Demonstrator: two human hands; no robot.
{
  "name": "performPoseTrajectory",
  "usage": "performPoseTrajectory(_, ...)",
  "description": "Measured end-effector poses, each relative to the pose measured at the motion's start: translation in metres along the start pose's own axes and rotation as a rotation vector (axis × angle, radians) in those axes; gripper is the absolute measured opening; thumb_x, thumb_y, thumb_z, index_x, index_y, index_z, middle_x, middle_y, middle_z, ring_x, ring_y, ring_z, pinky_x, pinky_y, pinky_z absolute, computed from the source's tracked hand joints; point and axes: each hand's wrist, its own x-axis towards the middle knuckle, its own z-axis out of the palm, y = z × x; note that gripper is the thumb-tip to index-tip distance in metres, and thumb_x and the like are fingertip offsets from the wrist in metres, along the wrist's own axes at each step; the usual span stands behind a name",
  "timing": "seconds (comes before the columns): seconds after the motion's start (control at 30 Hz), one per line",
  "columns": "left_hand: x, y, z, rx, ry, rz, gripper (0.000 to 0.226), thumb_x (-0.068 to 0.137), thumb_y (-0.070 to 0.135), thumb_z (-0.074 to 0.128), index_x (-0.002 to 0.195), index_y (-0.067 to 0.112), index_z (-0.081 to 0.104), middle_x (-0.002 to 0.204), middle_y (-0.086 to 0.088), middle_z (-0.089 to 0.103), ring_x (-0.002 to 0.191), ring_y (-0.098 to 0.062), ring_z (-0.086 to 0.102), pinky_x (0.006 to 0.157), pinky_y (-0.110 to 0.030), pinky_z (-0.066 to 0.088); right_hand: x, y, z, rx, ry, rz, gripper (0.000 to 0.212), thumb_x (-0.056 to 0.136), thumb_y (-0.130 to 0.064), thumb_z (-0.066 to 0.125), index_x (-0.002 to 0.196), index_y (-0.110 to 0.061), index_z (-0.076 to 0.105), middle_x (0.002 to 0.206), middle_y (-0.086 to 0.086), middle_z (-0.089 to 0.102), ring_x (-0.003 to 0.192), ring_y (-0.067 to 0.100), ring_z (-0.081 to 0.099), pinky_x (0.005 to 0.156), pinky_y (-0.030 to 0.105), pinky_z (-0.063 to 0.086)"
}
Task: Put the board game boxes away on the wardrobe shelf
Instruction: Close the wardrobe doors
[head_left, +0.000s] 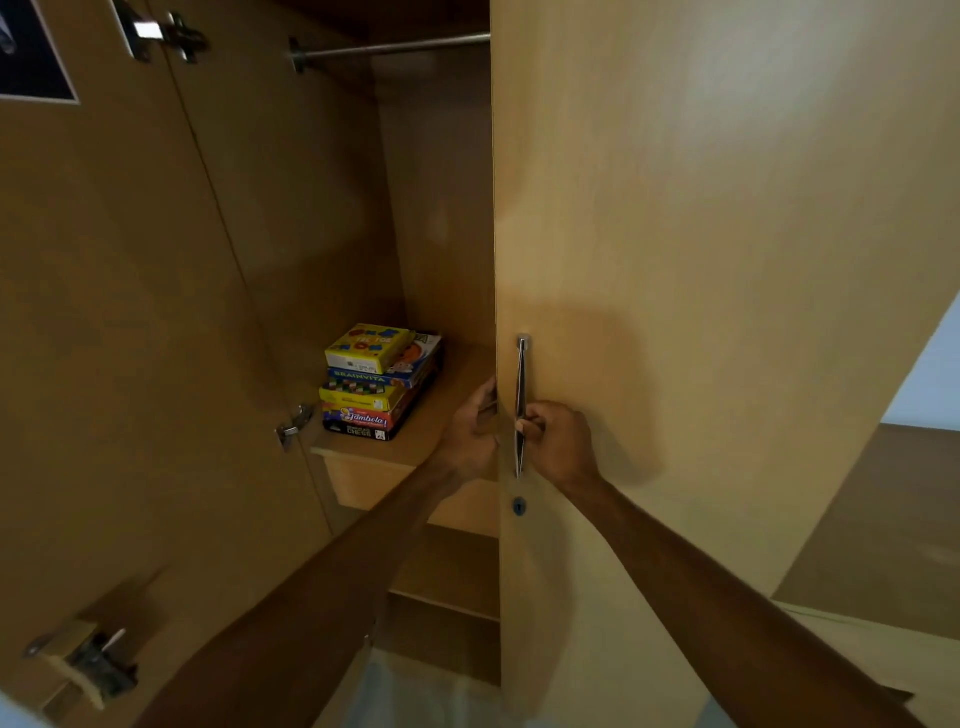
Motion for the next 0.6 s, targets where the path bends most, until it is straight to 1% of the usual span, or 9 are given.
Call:
performPoseTrajectory(0.03, 0.007, 0.001, -0.001, -0.007, -0.012, -0.003, 0.079, 0.085, -0.016, 0.057, 0.151, 0.015, 0.027, 0.136, 0.005, 0.044, 0.113, -0.001, 0.049, 0.082, -0.014, 0.052, 0.006, 0.001, 0.001, -0.009, 0.002, 0.002, 0.036, 0.086, -0.015, 0.063, 0.057, -0.024, 0.046, 0.053, -0.005, 0.052, 0.05, 0.01, 0.047, 0.05, 0.027, 0.036)
performPoseTrajectory(0.1, 0.015, 0.0, -0.003, 0.026, -0.021, -0.012, 0.082, 0.083, -0.014, 0.06, 0.151, 0.02, 0.027, 0.139, 0.005, 0.045, 0.119, -0.004, 0.047, 0.087, -0.019, 0.052, 0.012, 0.003, 0.001, -0.015, 0.001, 0.001, 0.044, 0.085, -0.015, 0.064, 0.053, -0.031, 0.039, 0.05, -0.01, 0.046, 0.047, 0.004, 0.043, 0.048, 0.021, 0.032)
performPoseTrajectory(0.17, 0.022, -0.001, -0.005, 0.03, -0.033, -0.002, 0.083, 0.083, -0.014, 0.061, 0.15, 0.022, 0.028, 0.141, 0.004, 0.046, 0.121, -0.005, 0.046, 0.081, -0.015, 0.053, 0.017, 0.003, 0.001, -0.007, 0.007, 0.016, 0.045, 0.084, -0.014, 0.065, 0.053, -0.034, 0.039, 0.051, -0.012, 0.046, 0.046, 0.002, 0.043, 0.046, 0.015, 0.03)
performPoseTrajectory(0.27, 0.032, -0.003, -0.004, 0.026, -0.05, 0.001, 0.079, 0.085, -0.017, 0.057, 0.149, 0.02, 0.03, 0.129, 0.01, 0.05, 0.11, 0.002, 0.051, 0.069, -0.007, 0.05, 0.023, 0.006, 0.004, -0.01, 0.024, 0.03, 0.043, 0.084, -0.014, 0.065, 0.053, -0.032, 0.041, 0.052, -0.01, 0.049, 0.046, 0.002, 0.044, 0.047, 0.018, 0.031)
performPoseTrajectory(0.33, 0.036, -0.002, -0.005, 0.008, -0.066, 0.013, 0.075, 0.085, -0.019, 0.053, 0.147, 0.018, 0.032, 0.118, 0.015, 0.05, 0.101, 0.007, 0.052, 0.068, -0.006, 0.049, 0.025, 0.007, 0.006, -0.011, 0.032, 0.048, 0.041, 0.085, -0.014, 0.063, 0.054, -0.031, 0.043, 0.052, -0.01, 0.05, 0.046, 0.004, 0.044, 0.048, 0.022, 0.033)
performPoseTrajectory(0.4, 0.038, -0.003, -0.008, 0.008, -0.076, 0.021, 0.076, 0.085, -0.021, 0.05, 0.146, 0.02, 0.033, 0.12, 0.013, 0.051, 0.102, 0.007, 0.052, 0.069, -0.008, 0.05, 0.025, 0.007, 0.006, -0.009, 0.032, 0.065, 0.034, 0.085, -0.015, 0.062, 0.057, -0.026, 0.047, 0.053, -0.008, 0.051, 0.047, 0.008, 0.045, 0.049, 0.025, 0.037)
performPoseTrajectory(0.5, 0.037, -0.004, -0.01, 0.034, -0.081, 0.032, 0.075, 0.085, -0.017, 0.055, 0.141, 0.029, 0.035, 0.123, 0.012, 0.054, 0.109, -0.001, 0.055, 0.066, -0.012, 0.05, 0.019, 0.005, 0.008, 0.028, 0.043, 0.092, 0.019, 0.086, -0.018, 0.063, 0.068, -0.019, 0.061, 0.059, -0.005, 0.062, 0.054, 0.012, 0.057, 0.056, 0.03, 0.048)
performPoseTrajectory(0.57, 0.034, -0.011, -0.013, 0.025, -0.049, 0.024, 0.066, 0.088, -0.013, 0.055, 0.145, 0.018, 0.039, 0.135, 0.0, 0.053, 0.122, -0.016, 0.054, 0.07, -0.016, 0.048, 0.007, 0.0, 0.009, 0.062, 0.085, 0.115, 0.005, 0.086, -0.018, 0.064, 0.084, -0.017, 0.069, 0.072, -0.003, 0.071, 0.065, 0.013, 0.065, 0.064, 0.03, 0.054)
performPoseTrajectory(0.6, 0.029, -0.014, -0.015, -0.015, -0.021, 0.011, 0.06, 0.09, -0.013, 0.05, 0.144, 0.01, 0.039, 0.138, -0.007, 0.05, 0.124, -0.022, 0.051, 0.073, -0.018, 0.046, -0.002, -0.002, 0.009, 0.066, 0.119, 0.123, 0.007, 0.085, -0.015, 0.064, 0.089, -0.015, 0.07, 0.077, -0.001, 0.073, 0.07, 0.015, 0.067, 0.067, 0.029, 0.054)
